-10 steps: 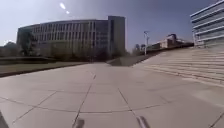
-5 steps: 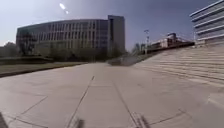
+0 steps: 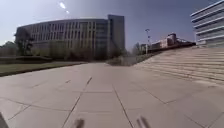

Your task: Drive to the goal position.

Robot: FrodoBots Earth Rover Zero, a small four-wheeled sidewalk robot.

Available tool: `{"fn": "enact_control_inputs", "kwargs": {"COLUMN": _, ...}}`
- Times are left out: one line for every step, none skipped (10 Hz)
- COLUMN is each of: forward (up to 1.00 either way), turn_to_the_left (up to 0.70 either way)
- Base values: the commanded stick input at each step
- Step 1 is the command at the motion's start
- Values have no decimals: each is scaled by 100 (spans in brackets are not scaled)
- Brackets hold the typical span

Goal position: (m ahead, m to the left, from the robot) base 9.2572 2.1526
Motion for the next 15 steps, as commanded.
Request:
{"fn": "enact_control_inputs", "kwargs": {"forward": 70, "turn_to_the_left": 0}}
{"fn": "enact_control_inputs", "kwargs": {"forward": 70, "turn_to_the_left": 0}}
{"fn": "enact_control_inputs", "kwargs": {"forward": 70, "turn_to_the_left": 0}}
{"fn": "enact_control_inputs", "kwargs": {"forward": 70, "turn_to_the_left": 0}}
{"fn": "enact_control_inputs", "kwargs": {"forward": 70, "turn_to_the_left": 0}}
{"fn": "enact_control_inputs", "kwargs": {"forward": 70, "turn_to_the_left": 0}}
{"fn": "enact_control_inputs", "kwargs": {"forward": 70, "turn_to_the_left": 0}}
{"fn": "enact_control_inputs", "kwargs": {"forward": 70, "turn_to_the_left": 0}}
{"fn": "enact_control_inputs", "kwargs": {"forward": 70, "turn_to_the_left": 0}}
{"fn": "enact_control_inputs", "kwargs": {"forward": 70, "turn_to_the_left": 8}}
{"fn": "enact_control_inputs", "kwargs": {"forward": 70, "turn_to_the_left": 22}}
{"fn": "enact_control_inputs", "kwargs": {"forward": 70, "turn_to_the_left": 35}}
{"fn": "enact_control_inputs", "kwargs": {"forward": 70, "turn_to_the_left": 35}}
{"fn": "enact_control_inputs", "kwargs": {"forward": 70, "turn_to_the_left": 32}}
{"fn": "enact_control_inputs", "kwargs": {"forward": 70, "turn_to_the_left": 9}}
